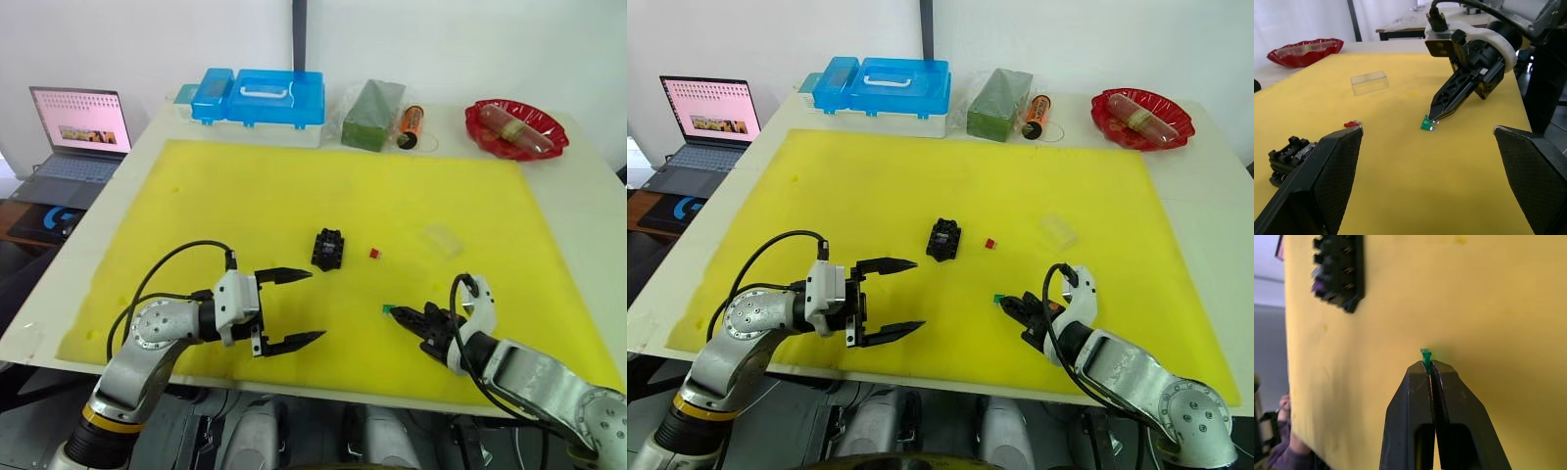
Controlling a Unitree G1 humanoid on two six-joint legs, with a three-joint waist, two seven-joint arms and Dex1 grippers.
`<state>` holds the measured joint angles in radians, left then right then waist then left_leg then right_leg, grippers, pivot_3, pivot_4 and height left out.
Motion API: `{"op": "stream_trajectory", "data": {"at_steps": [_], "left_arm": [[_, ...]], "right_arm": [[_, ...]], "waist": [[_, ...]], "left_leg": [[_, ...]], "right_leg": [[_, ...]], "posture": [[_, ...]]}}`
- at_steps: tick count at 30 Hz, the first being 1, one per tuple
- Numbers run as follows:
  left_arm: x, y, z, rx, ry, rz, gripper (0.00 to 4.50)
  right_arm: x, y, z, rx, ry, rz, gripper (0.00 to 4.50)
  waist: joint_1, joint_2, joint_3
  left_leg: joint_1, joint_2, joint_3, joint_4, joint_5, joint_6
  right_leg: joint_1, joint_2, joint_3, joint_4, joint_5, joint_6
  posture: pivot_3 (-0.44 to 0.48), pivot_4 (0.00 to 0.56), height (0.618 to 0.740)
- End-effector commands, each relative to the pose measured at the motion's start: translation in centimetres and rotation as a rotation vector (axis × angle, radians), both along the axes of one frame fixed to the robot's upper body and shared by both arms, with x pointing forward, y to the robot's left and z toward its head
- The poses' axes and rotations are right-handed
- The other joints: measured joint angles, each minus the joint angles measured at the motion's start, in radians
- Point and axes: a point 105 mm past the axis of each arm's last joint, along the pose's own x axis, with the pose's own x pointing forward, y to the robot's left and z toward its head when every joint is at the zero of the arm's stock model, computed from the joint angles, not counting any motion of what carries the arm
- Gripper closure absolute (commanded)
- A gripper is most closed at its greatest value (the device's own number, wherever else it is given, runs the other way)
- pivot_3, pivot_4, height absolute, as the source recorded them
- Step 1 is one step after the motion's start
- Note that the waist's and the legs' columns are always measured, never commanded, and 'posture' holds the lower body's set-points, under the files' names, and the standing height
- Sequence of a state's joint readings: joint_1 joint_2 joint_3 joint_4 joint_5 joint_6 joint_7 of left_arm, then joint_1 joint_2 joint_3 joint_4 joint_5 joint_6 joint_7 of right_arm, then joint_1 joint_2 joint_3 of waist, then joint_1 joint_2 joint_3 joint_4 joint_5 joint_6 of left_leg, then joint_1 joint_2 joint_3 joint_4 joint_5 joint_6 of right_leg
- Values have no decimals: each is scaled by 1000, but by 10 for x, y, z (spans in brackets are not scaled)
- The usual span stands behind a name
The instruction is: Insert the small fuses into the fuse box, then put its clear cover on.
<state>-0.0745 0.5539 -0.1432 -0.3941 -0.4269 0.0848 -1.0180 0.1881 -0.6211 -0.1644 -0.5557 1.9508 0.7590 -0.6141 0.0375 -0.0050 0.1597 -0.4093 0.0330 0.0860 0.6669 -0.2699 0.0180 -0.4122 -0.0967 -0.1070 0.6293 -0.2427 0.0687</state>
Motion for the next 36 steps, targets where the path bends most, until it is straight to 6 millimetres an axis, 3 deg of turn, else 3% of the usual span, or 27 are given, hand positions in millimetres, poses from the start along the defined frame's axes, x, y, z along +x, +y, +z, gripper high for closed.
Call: {"op": "stream_trajectory", "data": {"at_steps": [1,4,7,13,18,21,24,36], "left_arm": [[-3,-3,11,-28,-32,-14,0],[-3,-4,11,-29,-36,-12,0],[-3,-3,9,-26,-30,-11,0],[-3,-3,9,-25,-34,-23,0],[-2,-4,8,-27,-35,-26,0],[-3,-6,7,-22,-40,-41,0],[-3,-5,6,-6,-55,-56,0],[-5,-4,3,-5,-55,-55,0]], "right_arm": [[-1,1,2,13,8,-17,4477],[-6,2,2,13,6,-2,3931],[-18,2,4,-4,-21,101,3040],[-20,-29,17,-131,-26,389,1107],[6,-39,45,-159,-118,580,1107],[11,-33,55,-127,-135,705,1714],[15,-30,47,-273,-163,857,2664],[32,-31,31,-277,-185,961,2664]], "waist": [[1,0,0],[2,0,0],[1,1,0],[1,1,-1],[-1,1,0],[1,0,1],[2,1,1],[0,1,1]], "left_leg": [[0,0,0,0,0,0],[0,0,0,0,0,0],[0,0,0,0,0,0],[1,0,0,0,0,1],[0,0,1,0,0,1],[0,0,0,-1,-1,2],[-1,0,0,0,-2,3],[-1,0,1,0,-2,3]], "right_leg": [[0,0,0,0,0,0],[0,0,0,0,0,0],[0,0,0,0,0,0],[1,0,0,-2,-2,-3],[0,0,0,-2,-2,-4],[0,1,0,-2,-2,-3],[-1,0,0,-2,-1,-1],[-1,-1,0,-2,-1,-1]], "posture": [[0,150,740],[0,150,740],[0,150,740],[0,150,740],[0,150,740],[0,150,740],[0,150,740],[0,150,740]]}}
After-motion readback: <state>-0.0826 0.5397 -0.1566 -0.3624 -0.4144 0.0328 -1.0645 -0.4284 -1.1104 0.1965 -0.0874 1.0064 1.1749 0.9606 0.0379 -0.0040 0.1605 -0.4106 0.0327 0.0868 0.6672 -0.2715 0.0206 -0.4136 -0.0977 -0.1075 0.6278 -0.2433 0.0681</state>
